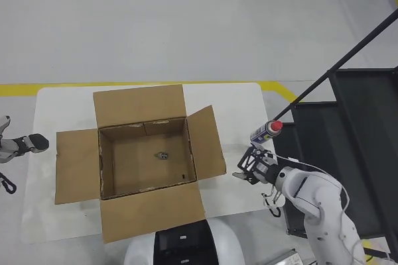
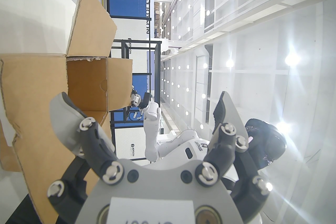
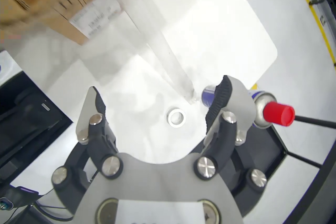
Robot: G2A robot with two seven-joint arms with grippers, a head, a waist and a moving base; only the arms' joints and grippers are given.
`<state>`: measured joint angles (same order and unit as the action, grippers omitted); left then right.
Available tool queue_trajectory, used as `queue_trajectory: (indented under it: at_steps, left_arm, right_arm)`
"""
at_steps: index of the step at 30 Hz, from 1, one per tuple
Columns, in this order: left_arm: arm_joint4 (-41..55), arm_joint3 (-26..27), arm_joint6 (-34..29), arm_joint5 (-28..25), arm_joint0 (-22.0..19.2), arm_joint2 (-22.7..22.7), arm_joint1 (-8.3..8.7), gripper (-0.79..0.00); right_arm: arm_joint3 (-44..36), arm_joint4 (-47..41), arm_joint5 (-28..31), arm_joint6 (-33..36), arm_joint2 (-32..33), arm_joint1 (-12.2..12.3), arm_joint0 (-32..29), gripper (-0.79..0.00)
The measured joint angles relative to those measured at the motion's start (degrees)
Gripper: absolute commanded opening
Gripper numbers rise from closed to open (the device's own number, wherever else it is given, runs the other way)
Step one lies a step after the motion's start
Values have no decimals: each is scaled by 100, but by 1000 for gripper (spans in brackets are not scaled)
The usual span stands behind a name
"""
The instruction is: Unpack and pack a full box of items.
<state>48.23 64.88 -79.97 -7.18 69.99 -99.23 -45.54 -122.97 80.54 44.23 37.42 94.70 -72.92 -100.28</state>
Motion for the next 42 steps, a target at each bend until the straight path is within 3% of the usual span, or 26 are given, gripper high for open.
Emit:
queue_trajectory:
  at_steps: [7, 20, 27, 34, 42]
  left_arm:
    - [0, 0, 0, 0, 0, 0, 0, 0]
    - [0, 0, 0, 0, 0, 0, 0, 0]
    - [0, 0, 0, 0, 0, 0, 0, 0]
    - [0, 0, 0, 0, 0, 0, 0, 0]
    - [0, 0, 0, 0, 0, 0, 0, 0]
  right_arm:
    - [-231, -526, -128, 90, -115, 40, 301, 0]
    - [-224, -544, -166, 81, -124, 41, 328, 0]
    - [-568, -628, -176, -313, -313, 76, 580, 0]
    - [-266, -489, -317, 218, -1593, 43, 1909, 0]
    - [1088, -350, -1029, 1470, -3613, -204, 3567, 0]
